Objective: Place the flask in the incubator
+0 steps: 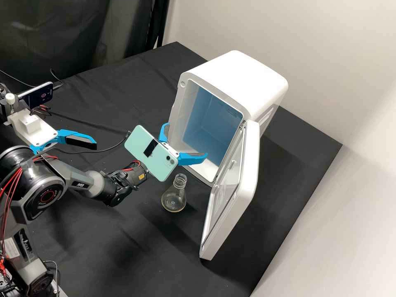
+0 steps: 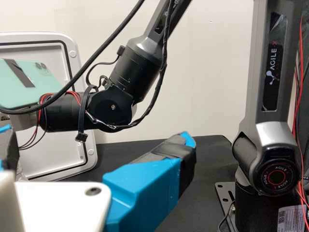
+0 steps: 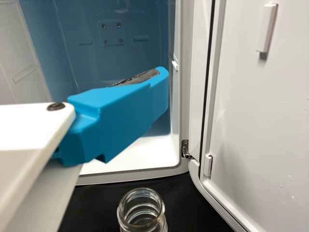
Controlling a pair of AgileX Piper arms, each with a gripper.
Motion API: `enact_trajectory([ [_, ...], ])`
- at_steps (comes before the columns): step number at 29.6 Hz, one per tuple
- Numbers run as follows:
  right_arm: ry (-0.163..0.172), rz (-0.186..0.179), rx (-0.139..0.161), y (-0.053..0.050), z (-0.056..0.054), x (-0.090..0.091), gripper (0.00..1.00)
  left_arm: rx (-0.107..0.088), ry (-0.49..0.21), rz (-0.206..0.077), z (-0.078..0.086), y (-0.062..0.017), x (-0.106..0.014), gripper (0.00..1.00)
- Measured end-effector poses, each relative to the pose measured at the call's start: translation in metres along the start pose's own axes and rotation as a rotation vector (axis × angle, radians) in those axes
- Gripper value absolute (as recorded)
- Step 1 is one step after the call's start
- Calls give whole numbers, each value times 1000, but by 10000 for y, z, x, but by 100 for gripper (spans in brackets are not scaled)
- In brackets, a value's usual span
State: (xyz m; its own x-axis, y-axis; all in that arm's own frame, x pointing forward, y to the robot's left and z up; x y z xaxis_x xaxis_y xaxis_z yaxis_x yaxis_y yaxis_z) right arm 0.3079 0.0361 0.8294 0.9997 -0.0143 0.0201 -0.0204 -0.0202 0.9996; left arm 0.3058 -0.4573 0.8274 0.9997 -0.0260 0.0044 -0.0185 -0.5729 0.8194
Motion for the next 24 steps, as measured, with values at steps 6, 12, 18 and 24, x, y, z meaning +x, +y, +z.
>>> enact_trajectory([
  [6, 0, 0, 0, 0, 0, 0, 100, 0, 0, 0, 0, 0, 0, 100],
  [12, 0, 0, 0, 0, 0, 0, 100, 0, 0, 0, 0, 0, 0, 100],
  [18, 0, 0, 0, 0, 0, 0, 100, -1, 5, -26, -11, -70, -56, 100],
  [24, 0, 0, 0, 0, 0, 0, 100, 1, 38, -86, -104, -212, -277, 100],
])
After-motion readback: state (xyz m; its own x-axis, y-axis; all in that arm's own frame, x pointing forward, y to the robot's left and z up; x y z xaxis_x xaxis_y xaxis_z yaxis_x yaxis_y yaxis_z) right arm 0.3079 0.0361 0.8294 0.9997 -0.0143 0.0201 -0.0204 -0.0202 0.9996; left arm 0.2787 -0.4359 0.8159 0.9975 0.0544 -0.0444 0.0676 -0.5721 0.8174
